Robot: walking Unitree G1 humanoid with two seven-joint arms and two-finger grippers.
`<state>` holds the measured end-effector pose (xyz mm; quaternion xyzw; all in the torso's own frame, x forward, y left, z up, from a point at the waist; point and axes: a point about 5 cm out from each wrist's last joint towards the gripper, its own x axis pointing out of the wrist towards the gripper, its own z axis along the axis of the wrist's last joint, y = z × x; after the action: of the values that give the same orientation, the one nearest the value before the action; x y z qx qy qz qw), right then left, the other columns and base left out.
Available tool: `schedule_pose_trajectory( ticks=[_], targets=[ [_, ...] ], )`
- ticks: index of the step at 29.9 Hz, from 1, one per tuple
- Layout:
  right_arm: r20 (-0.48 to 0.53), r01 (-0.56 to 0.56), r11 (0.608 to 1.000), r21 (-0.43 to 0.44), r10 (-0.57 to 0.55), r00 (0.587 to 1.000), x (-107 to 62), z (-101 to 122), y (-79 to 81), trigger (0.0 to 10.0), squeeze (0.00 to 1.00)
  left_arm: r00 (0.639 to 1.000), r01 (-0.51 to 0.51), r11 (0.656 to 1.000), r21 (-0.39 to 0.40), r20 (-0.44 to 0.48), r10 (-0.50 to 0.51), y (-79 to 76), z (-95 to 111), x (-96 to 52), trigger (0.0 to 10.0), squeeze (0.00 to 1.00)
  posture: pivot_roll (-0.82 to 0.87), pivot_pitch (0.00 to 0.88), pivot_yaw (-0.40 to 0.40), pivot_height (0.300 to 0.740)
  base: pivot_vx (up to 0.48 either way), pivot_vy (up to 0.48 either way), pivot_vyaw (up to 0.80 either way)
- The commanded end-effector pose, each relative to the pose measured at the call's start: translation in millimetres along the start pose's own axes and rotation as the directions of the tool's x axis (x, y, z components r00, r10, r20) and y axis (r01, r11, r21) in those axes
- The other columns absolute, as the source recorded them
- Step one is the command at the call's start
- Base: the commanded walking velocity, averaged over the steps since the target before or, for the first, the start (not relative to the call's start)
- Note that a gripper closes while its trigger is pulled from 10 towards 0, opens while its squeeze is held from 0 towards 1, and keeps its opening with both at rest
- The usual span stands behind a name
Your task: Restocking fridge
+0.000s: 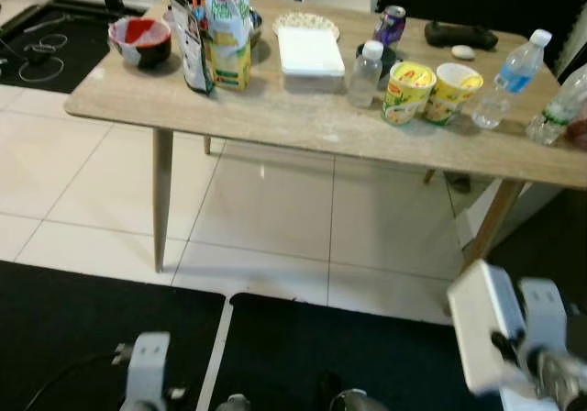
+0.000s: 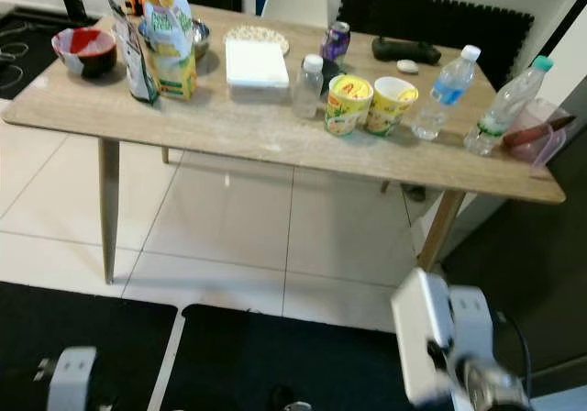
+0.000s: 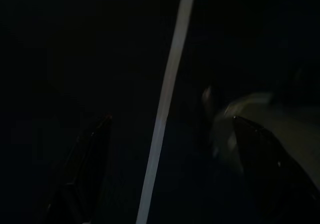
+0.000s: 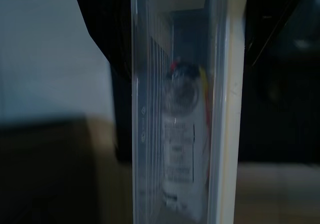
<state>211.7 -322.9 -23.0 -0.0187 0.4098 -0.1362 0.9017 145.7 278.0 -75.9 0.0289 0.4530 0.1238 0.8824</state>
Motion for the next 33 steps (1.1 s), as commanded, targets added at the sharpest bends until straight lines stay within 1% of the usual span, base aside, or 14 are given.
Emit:
schedule_pose_trajectory(
  ticks=[1,2,3,4,8,9,12,16,23,25,26,29,31,33],
  targets=[
    [-0.026,0.03,0.999,0.012,-0.03,0.999,-1.5,-11,-2.9,10.0,0.0,0.999,-0.021,1.0,-0.013,-0.043,0.02,5.0,-9,-2.2,10.0,0.0,0.03,0.13,-0.087,0.74,0.0,0.0,0.0],
    [-0.046,0.039,0.999,0.017,-0.038,0.998,-2.7,-19,-3.7,10.0,0.0,0.998,-0.024,1.0,-0.017,-0.054,0.023,5.0,-13,-3.1,10.0,0.0,0.03,0.126,-0.087,0.74,0.0,0.0,0.0],
    [-0.046,0.039,0.999,0.017,-0.038,0.998,-2.7,-19,-3.7,10.0,0.0,0.998,-0.024,1.0,-0.017,-0.054,0.023,5.0,-13,-3.1,10.0,0.0,0.03,0.126,-0.087,0.74,0.0,0.0,0.0],
    [-0.057,0.046,0.999,0.021,-0.045,0.997,-3.5,-24,-4.1,10.0,0.0,0.998,-0.025,0.999,-0.02,-0.06,0.024,4.8,-15,-3.5,10.0,0.0,0.03,0.125,-0.086,0.74,0.0,0.0,0.0],
    [-0.118,0.074,0.996,0.048,-0.068,0.991,-8.4,-49,-5.2,10.0,0.0,0.997,-0.022,0.999,-0.046,-0.073,0.019,-0.5,-22,-4.9,10.0,0.0,0.04,0.115,-0.084,0.74,0.0,0.0,0.0],
    [-0.118,0.074,0.996,0.048,-0.068,0.991,-8.4,-49,-5.2,10.0,0.0,0.997,-0.022,0.999,-0.046,-0.073,0.019,-0.5,-22,-4.9,10.0,0.0,0.04,0.115,-0.084,0.74,0.0,0.0,0.0],
    [-0.142,0.088,0.995,0.052,-0.08,0.987,-11.0,-61,-5.0,10.0,0.0,0.997,-0.018,0.998,-0.053,-0.081,0.013,-4.1,-25,-5.2,10.0,0.0,0.04,0.109,-0.085,0.74,0.0,0.0,0.0],
    [-0.148,0.099,0.993,0.066,-0.089,0.985,-12.4,-65,-6.3,10.0,0.0,0.997,-0.016,0.998,-0.066,-0.082,0.011,-5.9,-25,-4.9,10.0,0.0,0.03,0.104,-0.086,0.74,0.0,0.0,0.0],
    [-0.141,0.111,0.991,0.068,-0.101,0.985,-12.7,-63,-9.5,10.0,0.0,0.997,-0.01,0.996,-0.083,-0.082,0.003,-8.6,-21,-3.3,10.0,0.0,0.03,0.087,-0.082,0.74,0.0,0.0,0.0],
    [-0.14,0.11,0.992,0.063,-0.1,0.985,-12.6,-63,-9.1,10.0,0.0,0.997,-0.008,0.996,-0.093,-0.072,0.001,-8.7,-18,-2.5,10.0,0.0,0.02,0.082,-0.081,0.74,0.0,0.0,0.0],
    [-0.139,0.108,0.992,0.058,-0.099,0.985,-12.5,-63,-8.7,10.0,0.0,0.998,0.003,0.993,-0.118,-0.069,-0.011,-9.4,-17,-2.2,10.0,0.0,0.02,0.081,-0.082,0.74,0.0,0.0,0.0],
    [-0.139,0.105,0.993,0.056,-0.097,0.986,-12.3,-64,-7.0,10.0,0.0,0.997,0.03,0.992,-0.121,-0.068,-0.039,-11.9,-15,-1.5,10.0,0.0,0.01,0.081,-0.075,0.74,0.0,-0.46,0.0],
    [-0.139,0.104,0.993,0.056,-0.096,0.986,-12.2,-64,-6.5,10.0,0.0,0.997,0.026,0.994,-0.108,-0.073,-0.034,-12.2,-16,-1.5,10.0,0.0,0.0,0.079,-0.067,0.74,0.0,-0.452,0.0],
    [-0.14,0.103,0.993,0.056,-0.094,0.986,-12.3,-65,-5.7,10.0,0.0,0.997,0.004,0.993,-0.116,-0.076,-0.013,-13.4,-16,-1.2,10.0,0.0,0.0,0.078,-0.069,0.74,0.0,-0.448,0.0]
  ],
)
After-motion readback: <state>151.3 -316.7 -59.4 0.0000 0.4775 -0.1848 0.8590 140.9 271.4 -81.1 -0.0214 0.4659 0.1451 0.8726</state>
